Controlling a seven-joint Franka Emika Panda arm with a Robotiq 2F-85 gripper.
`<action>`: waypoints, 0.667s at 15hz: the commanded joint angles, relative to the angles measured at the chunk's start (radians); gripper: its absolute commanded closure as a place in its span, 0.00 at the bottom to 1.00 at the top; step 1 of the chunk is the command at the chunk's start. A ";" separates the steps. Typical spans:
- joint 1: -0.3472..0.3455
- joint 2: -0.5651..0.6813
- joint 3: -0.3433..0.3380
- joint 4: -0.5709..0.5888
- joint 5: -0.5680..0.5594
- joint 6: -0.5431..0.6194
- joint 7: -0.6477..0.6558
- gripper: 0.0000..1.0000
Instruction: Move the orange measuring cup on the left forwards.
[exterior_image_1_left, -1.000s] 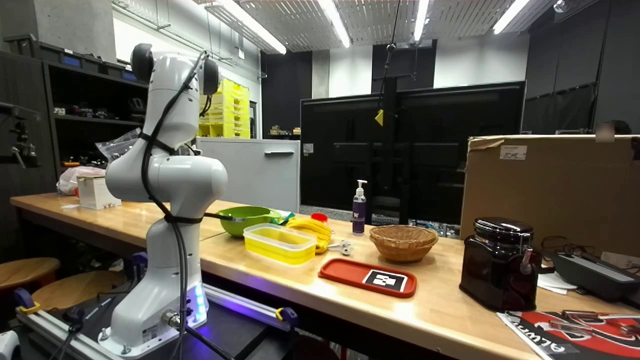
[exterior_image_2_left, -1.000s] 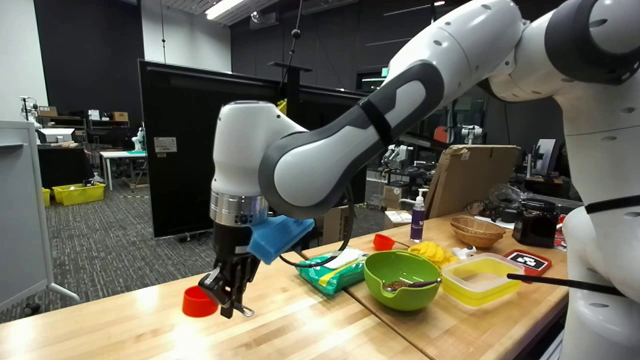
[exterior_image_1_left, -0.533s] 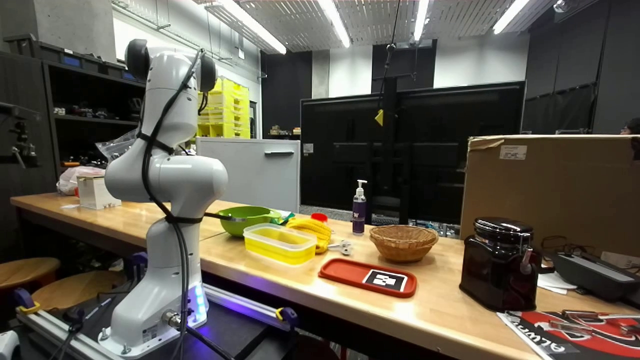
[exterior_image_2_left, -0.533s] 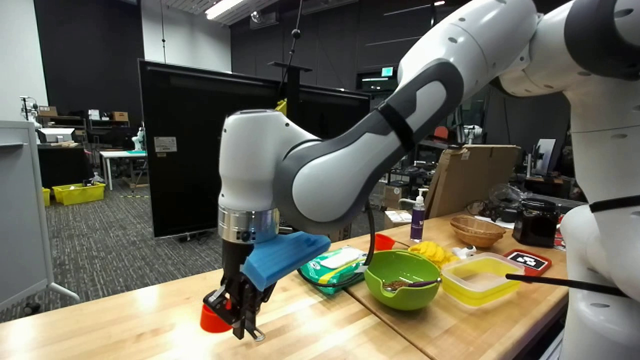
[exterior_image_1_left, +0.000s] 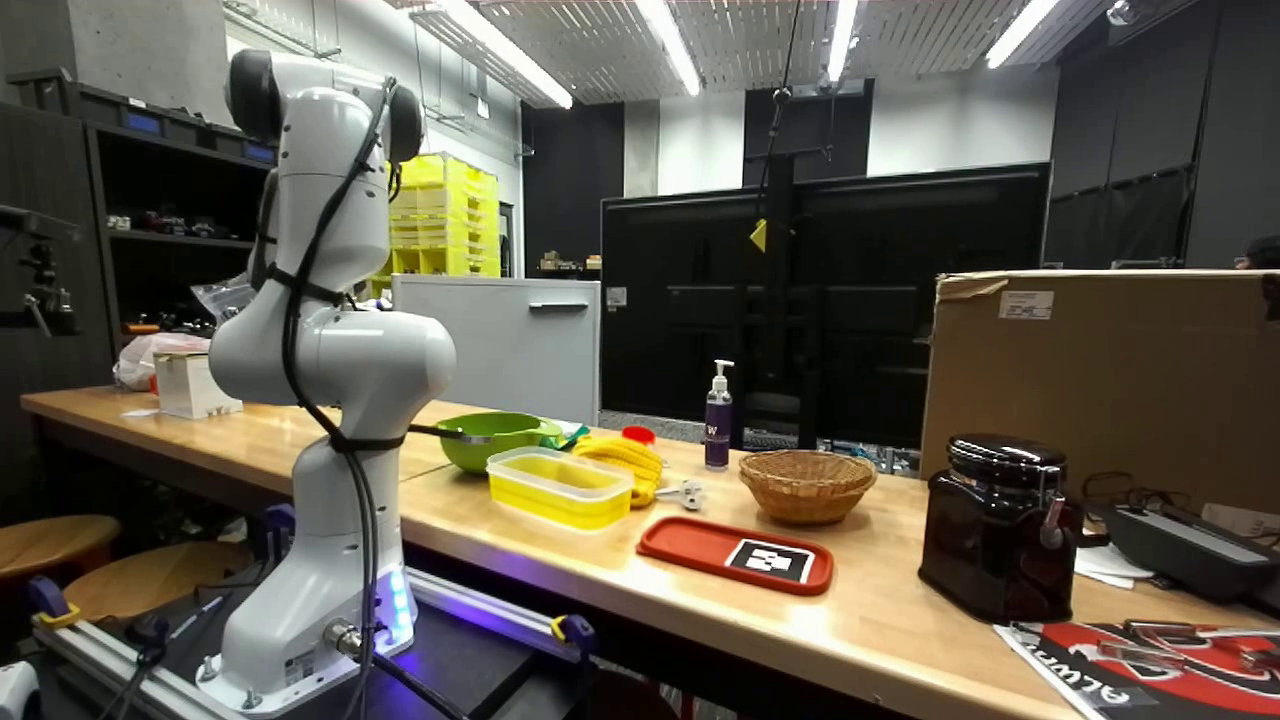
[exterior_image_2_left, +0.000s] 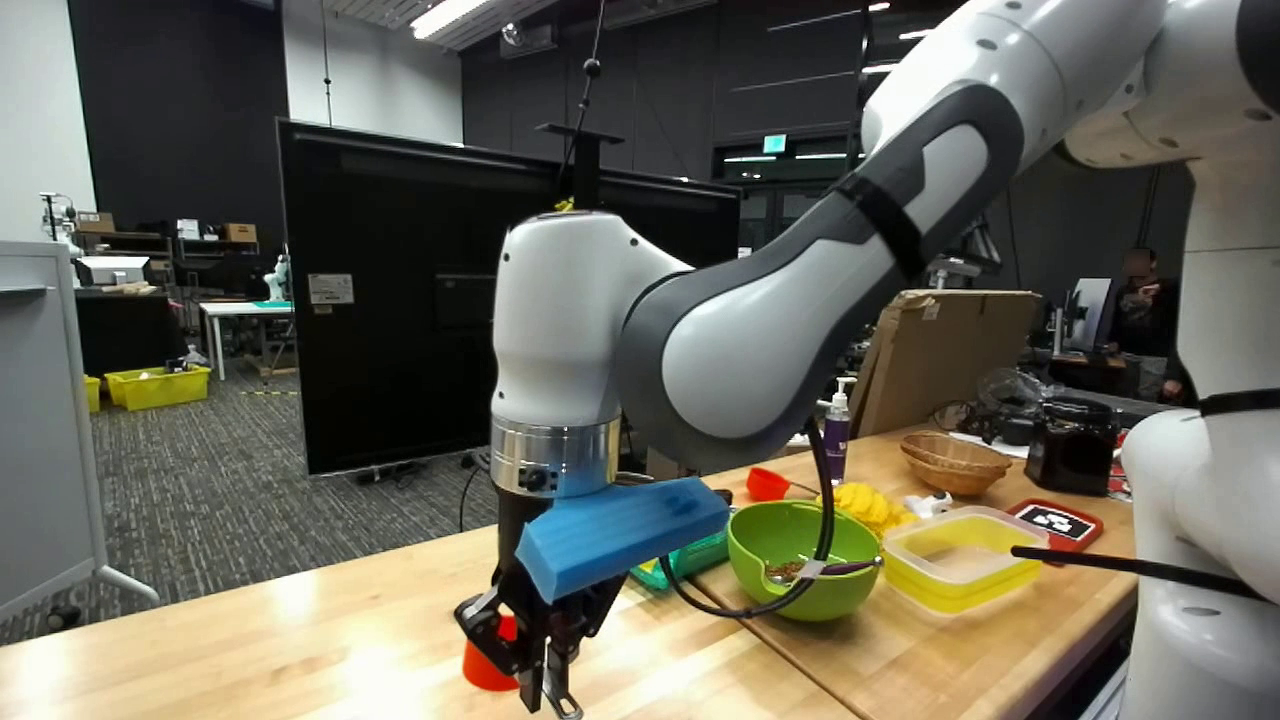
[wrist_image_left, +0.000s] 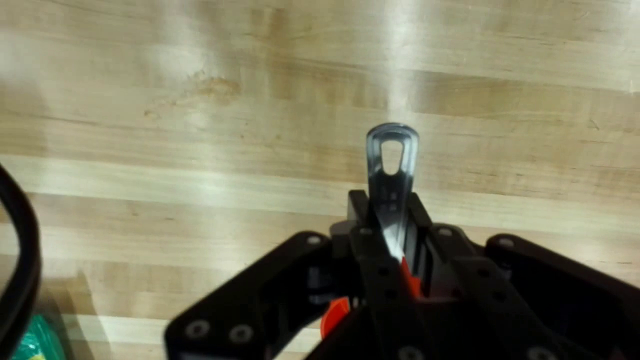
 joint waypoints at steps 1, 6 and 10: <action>-0.016 -0.079 0.021 -0.081 0.029 0.032 0.048 0.96; -0.025 -0.102 0.034 -0.106 0.018 0.045 0.059 0.96; -0.036 -0.091 0.039 -0.109 0.008 0.067 0.039 0.96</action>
